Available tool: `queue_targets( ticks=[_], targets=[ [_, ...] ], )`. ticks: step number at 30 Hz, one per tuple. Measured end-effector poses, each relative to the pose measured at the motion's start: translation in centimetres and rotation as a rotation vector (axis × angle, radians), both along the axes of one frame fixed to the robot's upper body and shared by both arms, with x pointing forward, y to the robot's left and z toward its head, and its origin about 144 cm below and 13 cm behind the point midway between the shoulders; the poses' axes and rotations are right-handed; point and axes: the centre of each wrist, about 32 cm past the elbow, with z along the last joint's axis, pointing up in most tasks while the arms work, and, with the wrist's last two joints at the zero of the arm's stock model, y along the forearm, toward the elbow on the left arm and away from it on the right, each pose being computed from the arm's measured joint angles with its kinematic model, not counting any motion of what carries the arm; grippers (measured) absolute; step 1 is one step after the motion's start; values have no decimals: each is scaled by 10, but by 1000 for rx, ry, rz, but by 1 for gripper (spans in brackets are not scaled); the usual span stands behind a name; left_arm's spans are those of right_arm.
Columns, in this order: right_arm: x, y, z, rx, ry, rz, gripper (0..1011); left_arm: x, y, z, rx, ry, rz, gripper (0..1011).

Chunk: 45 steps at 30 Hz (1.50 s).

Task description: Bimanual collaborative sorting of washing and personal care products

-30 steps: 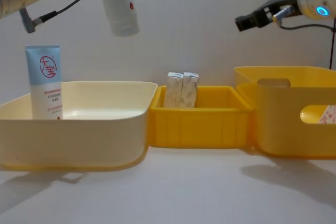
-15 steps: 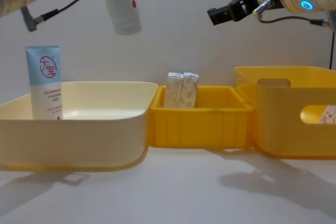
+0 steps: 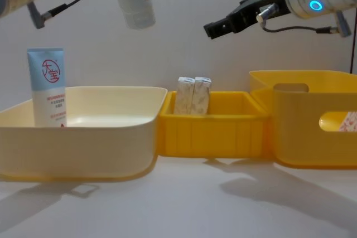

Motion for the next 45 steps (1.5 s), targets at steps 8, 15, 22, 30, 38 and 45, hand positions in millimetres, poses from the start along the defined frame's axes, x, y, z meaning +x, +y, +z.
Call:
queue_targets(
  ticks=[8, 15, 22, 30, 38, 45],
  targets=[
    [9, 4, 10, 20, 113, 83, 1001, 2, -3, -1, -6, -10, -10, 160],
    [19, 10, 19, 40, 191, 163, 1001, 1, -5, -3, -11, -6, -18, 159],
    [32, 20, 30, 68, 262, 256, 1001, 0, -6, -6, -16, 2, -26, 160],
    [38, 28, 36, 88, 290, 289, 1001, -3, -7, -9, -16, 15, -33, 160],
    [40, 29, 41, 93, 281, 277, 1001, -5, -7, -10, -11, 29, -32, 159],
    [41, 28, 43, 89, 270, 271, 1001, -5, -6, -10, -7, 37, -33, 160]
  ],
)
